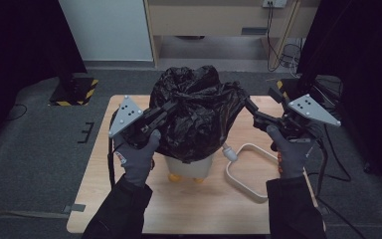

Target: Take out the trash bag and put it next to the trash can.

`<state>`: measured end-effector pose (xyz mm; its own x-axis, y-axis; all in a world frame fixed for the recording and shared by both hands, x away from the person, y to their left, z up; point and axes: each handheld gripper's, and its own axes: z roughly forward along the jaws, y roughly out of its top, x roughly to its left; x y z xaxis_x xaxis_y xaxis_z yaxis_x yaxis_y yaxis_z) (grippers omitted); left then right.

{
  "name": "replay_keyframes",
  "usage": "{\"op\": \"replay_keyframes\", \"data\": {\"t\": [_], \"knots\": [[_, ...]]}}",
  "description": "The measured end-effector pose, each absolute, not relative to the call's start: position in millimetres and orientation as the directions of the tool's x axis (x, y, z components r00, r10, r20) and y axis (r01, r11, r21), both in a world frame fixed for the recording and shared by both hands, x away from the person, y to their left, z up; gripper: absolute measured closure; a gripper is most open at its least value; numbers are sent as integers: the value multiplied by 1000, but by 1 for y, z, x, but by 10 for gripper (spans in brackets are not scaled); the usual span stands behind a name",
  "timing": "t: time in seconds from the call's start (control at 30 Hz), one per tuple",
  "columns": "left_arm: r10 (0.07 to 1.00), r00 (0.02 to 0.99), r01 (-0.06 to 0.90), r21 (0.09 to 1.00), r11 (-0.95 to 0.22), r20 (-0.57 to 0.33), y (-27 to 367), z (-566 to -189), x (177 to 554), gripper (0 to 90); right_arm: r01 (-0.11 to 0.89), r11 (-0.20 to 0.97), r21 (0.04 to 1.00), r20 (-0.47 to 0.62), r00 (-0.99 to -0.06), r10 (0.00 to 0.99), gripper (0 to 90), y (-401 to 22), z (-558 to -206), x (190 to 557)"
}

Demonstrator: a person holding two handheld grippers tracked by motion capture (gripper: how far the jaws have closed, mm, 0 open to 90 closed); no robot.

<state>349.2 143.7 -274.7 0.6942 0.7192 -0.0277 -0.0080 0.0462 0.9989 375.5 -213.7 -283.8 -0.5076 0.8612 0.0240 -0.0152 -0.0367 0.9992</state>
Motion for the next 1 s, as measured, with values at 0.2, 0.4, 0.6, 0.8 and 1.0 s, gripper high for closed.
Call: {"op": "replay_keyframes", "data": {"t": [0.2, 0.4, 0.6, 0.8, 1.0], "knots": [[718, 695, -18, 999, 48, -22, 141, -269, 350, 891, 16, -43, 999, 46, -465, 884, 204, -235, -309, 374], [719, 694, -29, 999, 46, -13, 138, -264, 350, 890, 92, -36, 995, 72, -435, 898, 205, -251, -349, 373], [718, 696, -38, 998, 57, -15, 138, -259, 350, 890, 164, -30, 986, 93, -396, 914, 198, -265, -389, 373], [716, 698, -51, 996, 77, -20, 139, -253, 349, 890, 219, -7, 976, 86, -351, 932, 197, -277, -421, 375], [715, 699, -66, 994, 87, -16, 141, -243, 348, 890, 260, 13, 966, 72, -315, 946, 194, -287, -447, 377]]}}
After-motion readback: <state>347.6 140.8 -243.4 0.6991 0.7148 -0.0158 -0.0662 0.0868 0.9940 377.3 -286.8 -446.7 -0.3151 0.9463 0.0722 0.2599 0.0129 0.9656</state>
